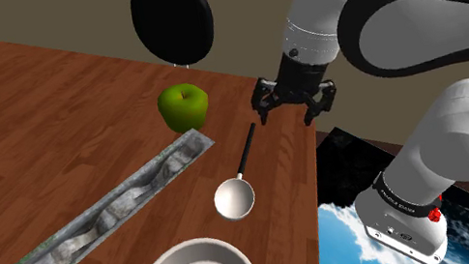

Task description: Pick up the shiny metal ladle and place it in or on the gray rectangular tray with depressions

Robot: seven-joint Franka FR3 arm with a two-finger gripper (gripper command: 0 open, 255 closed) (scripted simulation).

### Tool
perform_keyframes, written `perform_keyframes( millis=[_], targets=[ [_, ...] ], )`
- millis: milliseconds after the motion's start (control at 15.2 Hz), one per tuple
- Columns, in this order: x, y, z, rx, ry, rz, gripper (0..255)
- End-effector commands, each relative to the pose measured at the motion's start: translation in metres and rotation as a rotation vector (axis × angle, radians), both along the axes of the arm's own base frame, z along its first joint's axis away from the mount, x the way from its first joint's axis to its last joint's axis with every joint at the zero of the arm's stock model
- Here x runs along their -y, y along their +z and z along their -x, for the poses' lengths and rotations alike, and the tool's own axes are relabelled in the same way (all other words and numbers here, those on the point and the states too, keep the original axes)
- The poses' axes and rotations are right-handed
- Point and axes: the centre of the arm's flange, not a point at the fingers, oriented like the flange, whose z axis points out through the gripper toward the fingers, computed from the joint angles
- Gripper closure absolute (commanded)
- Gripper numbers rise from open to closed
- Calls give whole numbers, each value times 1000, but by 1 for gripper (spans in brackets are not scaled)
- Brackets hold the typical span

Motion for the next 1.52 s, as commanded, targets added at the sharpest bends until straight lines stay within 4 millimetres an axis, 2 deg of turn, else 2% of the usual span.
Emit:
perform_keyframes(
  millis=[0,396,924,1452],
  targets=[
    [-19,-18,-4,19,-72,-4,0],
    [-76,-65,-32,71,-270,-10,0],
    [-73,-105,-38,71,-270,-10,0],
    [-73,-105,-38,71,-270,-10,0]
  ],
)
